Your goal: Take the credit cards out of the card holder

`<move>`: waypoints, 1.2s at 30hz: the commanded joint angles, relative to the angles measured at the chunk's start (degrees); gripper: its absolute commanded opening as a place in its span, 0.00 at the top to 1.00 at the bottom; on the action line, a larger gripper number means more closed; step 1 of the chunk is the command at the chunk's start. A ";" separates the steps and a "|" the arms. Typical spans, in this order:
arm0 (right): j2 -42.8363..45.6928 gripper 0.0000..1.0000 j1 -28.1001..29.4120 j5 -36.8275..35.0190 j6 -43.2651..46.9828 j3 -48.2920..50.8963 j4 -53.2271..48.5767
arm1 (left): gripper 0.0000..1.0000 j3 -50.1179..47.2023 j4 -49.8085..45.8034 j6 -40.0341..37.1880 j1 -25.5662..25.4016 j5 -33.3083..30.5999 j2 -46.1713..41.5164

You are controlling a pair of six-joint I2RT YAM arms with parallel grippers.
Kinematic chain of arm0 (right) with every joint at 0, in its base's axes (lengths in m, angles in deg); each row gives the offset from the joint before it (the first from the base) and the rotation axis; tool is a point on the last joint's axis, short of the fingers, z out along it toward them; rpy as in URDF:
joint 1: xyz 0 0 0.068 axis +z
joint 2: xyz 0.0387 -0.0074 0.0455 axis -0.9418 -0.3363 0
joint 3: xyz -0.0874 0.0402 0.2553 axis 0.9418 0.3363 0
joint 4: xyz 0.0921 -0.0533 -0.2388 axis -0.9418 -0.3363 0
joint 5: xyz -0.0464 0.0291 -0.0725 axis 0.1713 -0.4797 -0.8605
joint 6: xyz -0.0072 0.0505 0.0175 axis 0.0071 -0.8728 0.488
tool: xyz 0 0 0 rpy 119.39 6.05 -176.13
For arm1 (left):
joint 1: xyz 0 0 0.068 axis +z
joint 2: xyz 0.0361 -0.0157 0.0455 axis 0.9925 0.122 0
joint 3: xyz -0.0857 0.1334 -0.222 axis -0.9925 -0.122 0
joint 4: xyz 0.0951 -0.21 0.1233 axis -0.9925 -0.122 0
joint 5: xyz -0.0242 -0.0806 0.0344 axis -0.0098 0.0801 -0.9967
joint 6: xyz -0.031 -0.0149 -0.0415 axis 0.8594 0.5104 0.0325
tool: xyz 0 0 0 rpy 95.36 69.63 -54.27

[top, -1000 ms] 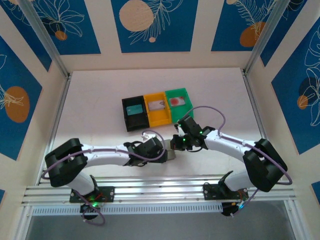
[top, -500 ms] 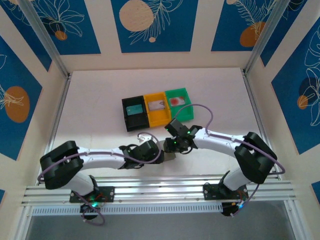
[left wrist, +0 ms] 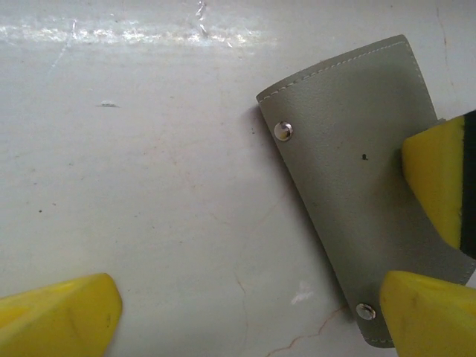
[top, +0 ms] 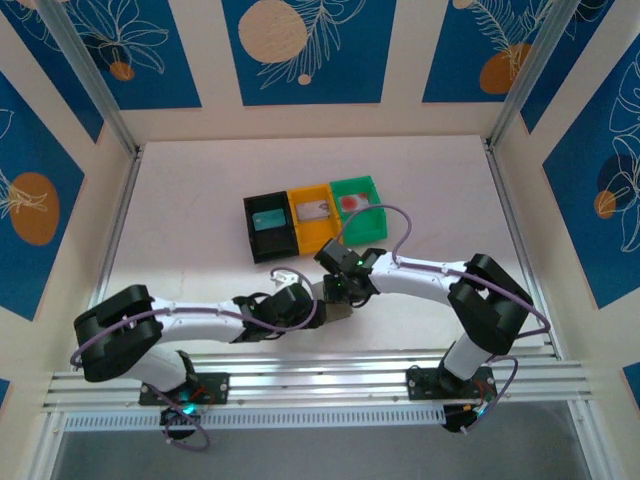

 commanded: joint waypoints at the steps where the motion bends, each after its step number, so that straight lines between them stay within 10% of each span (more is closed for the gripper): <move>1: -2.21 0.65 1.46 -0.32 -1.68 0.42 -2.05 | 0.06 -2.46 -0.03 3.24 -0.30 3.40 2.82; 15: -2.07 1.00 0.43 1.81 -2.37 4.18 0.63 | 0.06 -2.94 2.89 4.15 -0.37 4.98 6.21; 36: 9.82 1.00 -6.97 17.55 -2.49 13.02 7.96 | 0.04 -1.01 6.56 4.95 -0.52 7.86 14.10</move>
